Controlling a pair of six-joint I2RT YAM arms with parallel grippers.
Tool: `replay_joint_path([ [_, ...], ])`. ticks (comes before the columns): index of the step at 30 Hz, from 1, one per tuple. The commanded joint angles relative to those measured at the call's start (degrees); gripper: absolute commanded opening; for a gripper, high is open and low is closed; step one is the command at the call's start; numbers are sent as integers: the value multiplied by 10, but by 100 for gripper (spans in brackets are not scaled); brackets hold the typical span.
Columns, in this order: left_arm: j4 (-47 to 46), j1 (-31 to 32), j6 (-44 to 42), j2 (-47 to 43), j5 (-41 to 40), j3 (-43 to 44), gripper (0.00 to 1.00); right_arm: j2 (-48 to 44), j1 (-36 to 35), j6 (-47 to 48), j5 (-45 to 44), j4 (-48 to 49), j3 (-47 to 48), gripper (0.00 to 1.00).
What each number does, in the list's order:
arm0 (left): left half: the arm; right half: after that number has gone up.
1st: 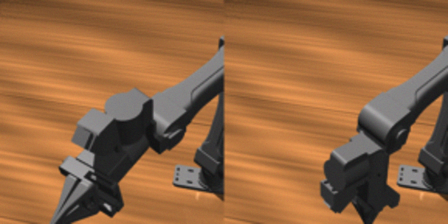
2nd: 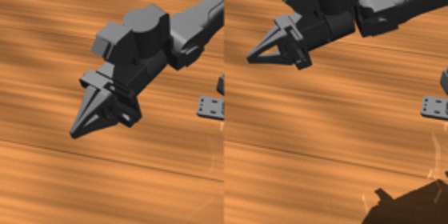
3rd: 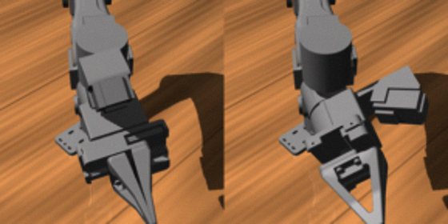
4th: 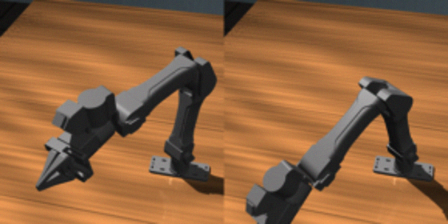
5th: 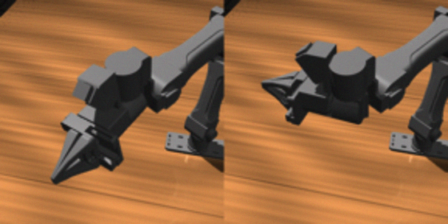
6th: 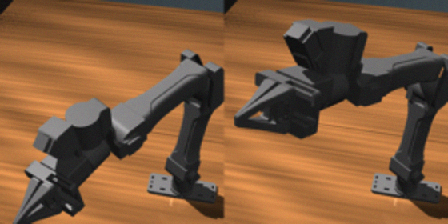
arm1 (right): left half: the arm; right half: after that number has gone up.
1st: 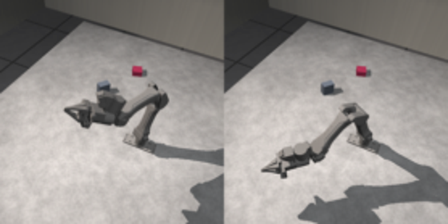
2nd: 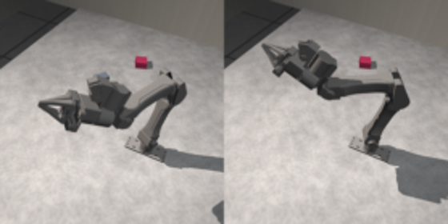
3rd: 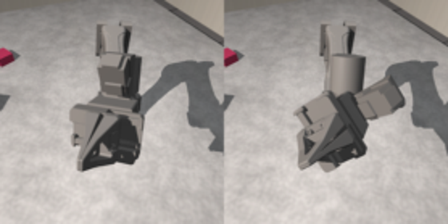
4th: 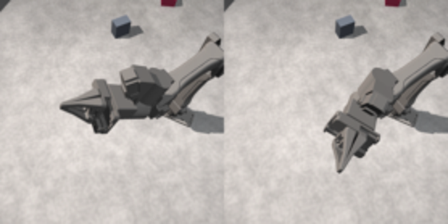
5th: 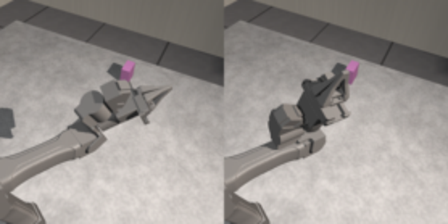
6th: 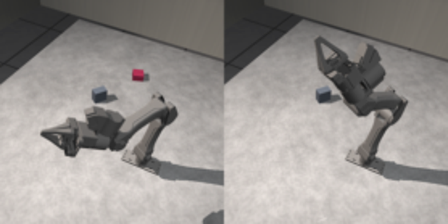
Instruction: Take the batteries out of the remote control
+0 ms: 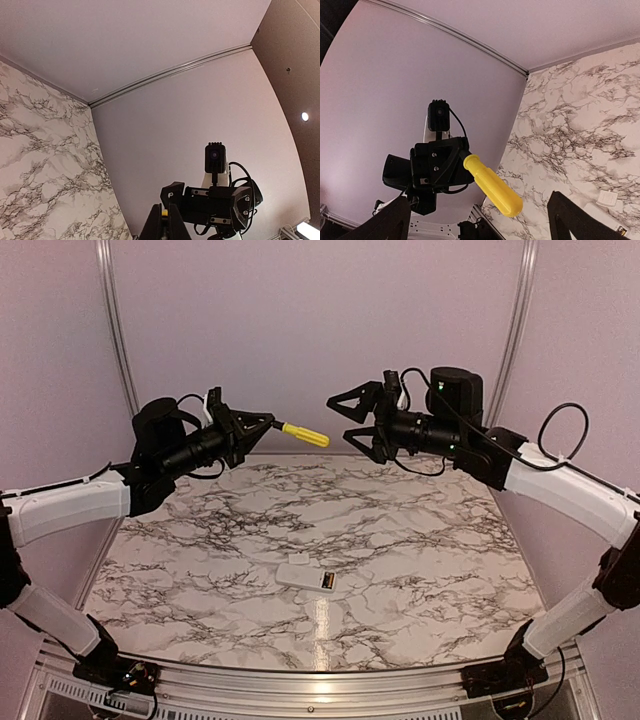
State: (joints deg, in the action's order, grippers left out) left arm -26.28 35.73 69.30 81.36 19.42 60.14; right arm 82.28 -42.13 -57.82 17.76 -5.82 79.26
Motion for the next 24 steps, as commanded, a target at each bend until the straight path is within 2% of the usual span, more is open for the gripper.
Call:
replay_joint_path([
  [1,-144,-1,84,22,38,1,0,10,3,-55,15,103,-29,93],
  [7,-142,0,93,20,43,11,0,22,4,-94,57,212,-54,92],
  [12,-158,3,104,23,50,5,0,43,2,-94,93,238,-31,88],
  [24,-216,18,126,69,71,32,0,56,-5,-116,109,263,-22,80],
])
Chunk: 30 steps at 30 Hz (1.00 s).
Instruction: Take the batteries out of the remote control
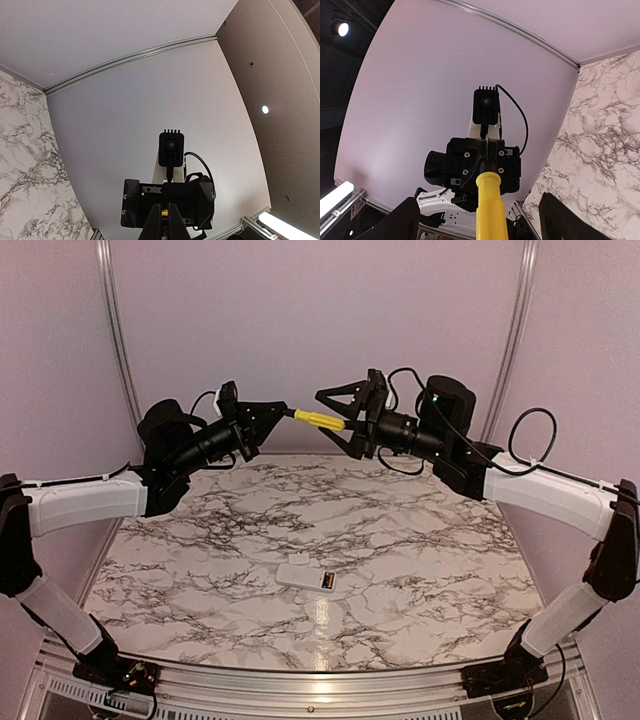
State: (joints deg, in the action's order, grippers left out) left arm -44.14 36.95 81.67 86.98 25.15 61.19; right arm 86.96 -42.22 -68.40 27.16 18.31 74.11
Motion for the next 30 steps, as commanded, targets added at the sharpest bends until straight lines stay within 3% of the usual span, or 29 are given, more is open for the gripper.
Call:
replay_joint_path([
  [1,-42,7,2,16,13,23,0,11,-4,-11,18,21,32,78],
  [13,-18,8,-29,24,18,38,0,18,-13,-9,11,-18,41,64],
  [30,64,10,-93,1,-2,37,0,23,-24,-3,-1,-26,45,36],
])
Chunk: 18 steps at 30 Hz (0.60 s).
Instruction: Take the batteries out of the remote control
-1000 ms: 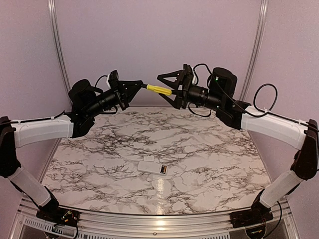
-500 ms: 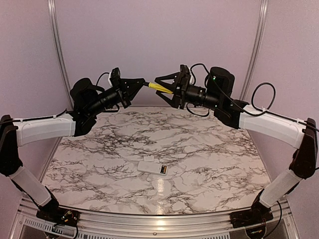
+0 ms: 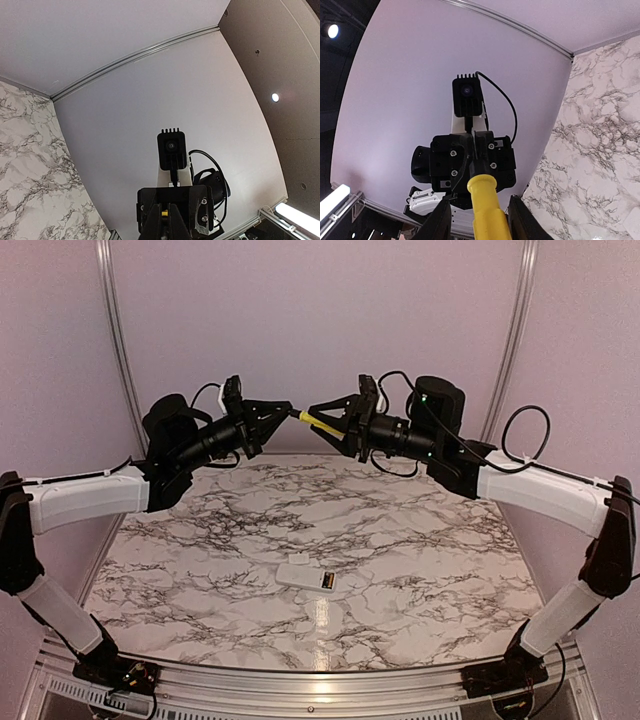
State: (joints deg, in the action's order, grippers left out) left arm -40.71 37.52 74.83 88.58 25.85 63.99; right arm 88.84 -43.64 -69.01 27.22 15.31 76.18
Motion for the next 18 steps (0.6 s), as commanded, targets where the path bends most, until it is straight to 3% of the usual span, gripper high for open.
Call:
replay_joint_path([
  [1,31,4,-26,-16,-10,9,0,3,-10,4,-3,5,23,35],
  [18,41,6,-32,-16,-9,-1,0,0,-12,21,14,0,29,13],
])
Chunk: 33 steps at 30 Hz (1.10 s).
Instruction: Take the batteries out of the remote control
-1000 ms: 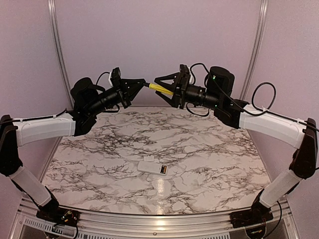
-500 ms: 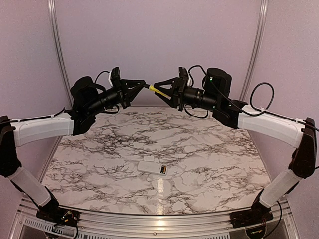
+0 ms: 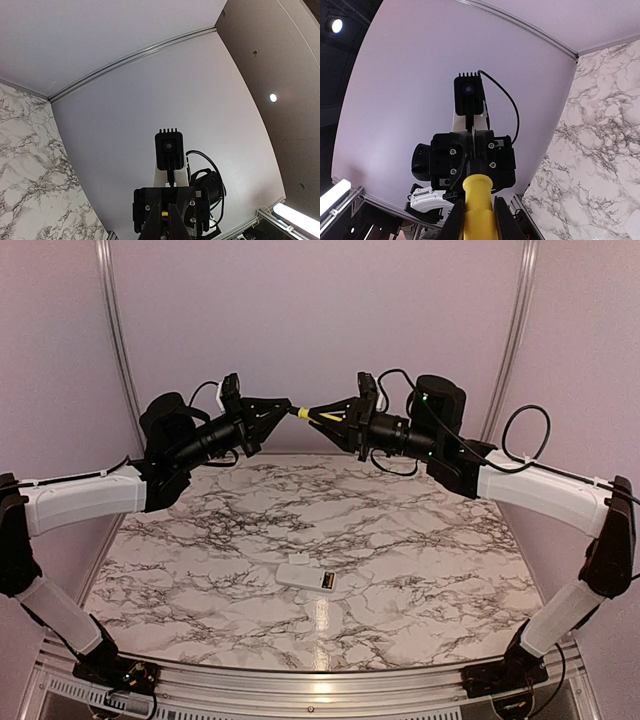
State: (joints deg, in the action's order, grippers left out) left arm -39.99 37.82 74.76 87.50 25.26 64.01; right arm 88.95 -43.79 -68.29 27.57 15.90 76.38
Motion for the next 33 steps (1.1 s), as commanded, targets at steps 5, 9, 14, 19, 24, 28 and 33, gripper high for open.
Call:
replay_joint_path([
  [5,47,3,-37,-5,4,1,0,0,-13,19,19,-7,30,18],
  [9,71,2,-50,-2,12,12,0,-2,-14,31,22,-22,38,29],
  [14,78,3,-53,-4,7,11,0,-8,-16,39,17,-34,42,26],
  [19,80,2,-51,0,8,10,0,-11,-16,37,20,-26,41,25],
  [24,82,2,-52,0,7,5,0,-16,-18,36,19,-12,41,27],
  [28,85,2,-52,1,4,3,0,-21,-18,35,17,-6,42,28],
  [33,92,1,-54,0,2,0,0,-28,-19,36,11,9,40,25],
])
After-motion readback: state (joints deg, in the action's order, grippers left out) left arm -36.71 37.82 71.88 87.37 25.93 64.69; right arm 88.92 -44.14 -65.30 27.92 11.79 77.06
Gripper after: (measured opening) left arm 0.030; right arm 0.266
